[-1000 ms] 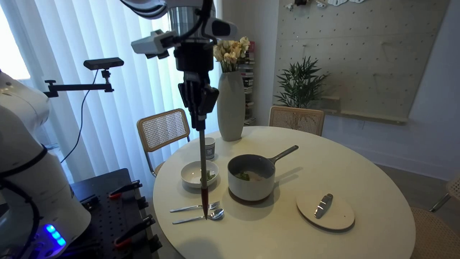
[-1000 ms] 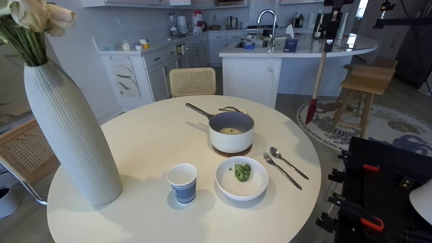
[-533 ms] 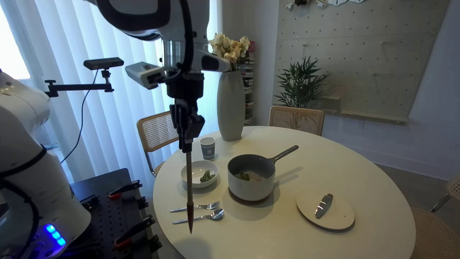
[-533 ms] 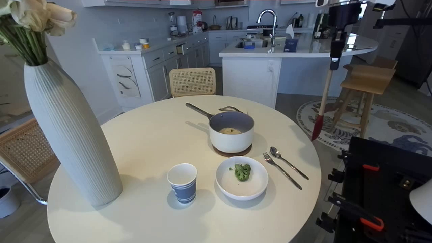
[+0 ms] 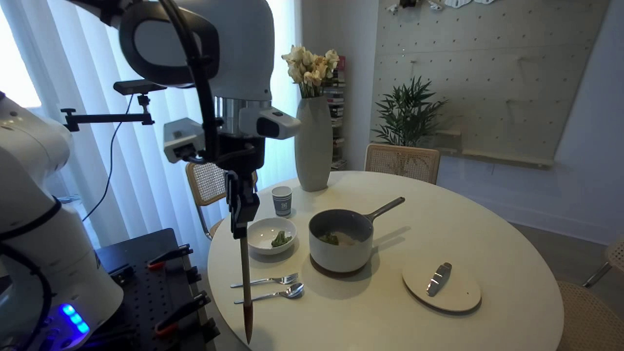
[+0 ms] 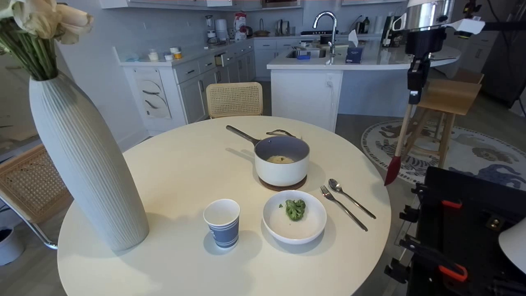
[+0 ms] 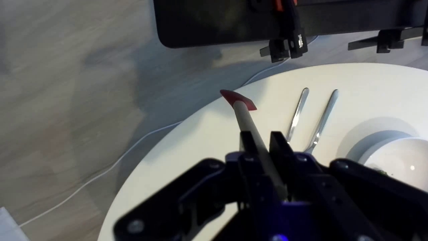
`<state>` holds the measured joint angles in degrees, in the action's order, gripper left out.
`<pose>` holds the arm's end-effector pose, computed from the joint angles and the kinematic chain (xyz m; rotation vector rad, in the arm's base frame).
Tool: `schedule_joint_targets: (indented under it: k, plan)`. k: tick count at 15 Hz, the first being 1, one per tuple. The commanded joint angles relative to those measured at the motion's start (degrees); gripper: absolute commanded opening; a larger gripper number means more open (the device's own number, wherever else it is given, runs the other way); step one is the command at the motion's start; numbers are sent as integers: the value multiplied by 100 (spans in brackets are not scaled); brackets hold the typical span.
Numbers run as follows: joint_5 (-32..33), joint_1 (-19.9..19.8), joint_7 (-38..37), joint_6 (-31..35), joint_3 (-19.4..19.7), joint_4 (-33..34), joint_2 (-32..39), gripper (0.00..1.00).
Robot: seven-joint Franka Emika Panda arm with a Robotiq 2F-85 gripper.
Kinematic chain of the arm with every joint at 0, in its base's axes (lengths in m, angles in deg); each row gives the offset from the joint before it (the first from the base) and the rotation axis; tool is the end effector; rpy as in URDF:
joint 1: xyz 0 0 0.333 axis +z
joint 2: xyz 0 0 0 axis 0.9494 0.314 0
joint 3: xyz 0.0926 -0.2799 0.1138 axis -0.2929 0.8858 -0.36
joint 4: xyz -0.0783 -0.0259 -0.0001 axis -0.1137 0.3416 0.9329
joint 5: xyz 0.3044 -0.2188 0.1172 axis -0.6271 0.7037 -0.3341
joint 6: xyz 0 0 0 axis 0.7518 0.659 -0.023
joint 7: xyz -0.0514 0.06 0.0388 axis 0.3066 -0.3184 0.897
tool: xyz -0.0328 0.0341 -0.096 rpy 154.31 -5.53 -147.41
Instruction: Take the spatula from the white pot and put it on the table the get the lid and put on the white pot
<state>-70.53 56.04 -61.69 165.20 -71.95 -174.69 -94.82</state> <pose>0.3070 -0.2089 0.3659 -3.1269 0.1535 0.1906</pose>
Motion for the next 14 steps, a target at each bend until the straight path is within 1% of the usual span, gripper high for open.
schedule_joint_targets:
  k: [1,4,7,11,14]
  plan:
    - [371,-192,-546,418,-138,-207,174,4]
    - [546,-218,-891,679,-193,-290,438,4]
    - [587,-155,-1172,878,-293,-244,754,4]
    - [611,-97,-1523,1072,-499,-41,1176,4]
    - [641,-61,-1765,1138,-633,241,1477,4]
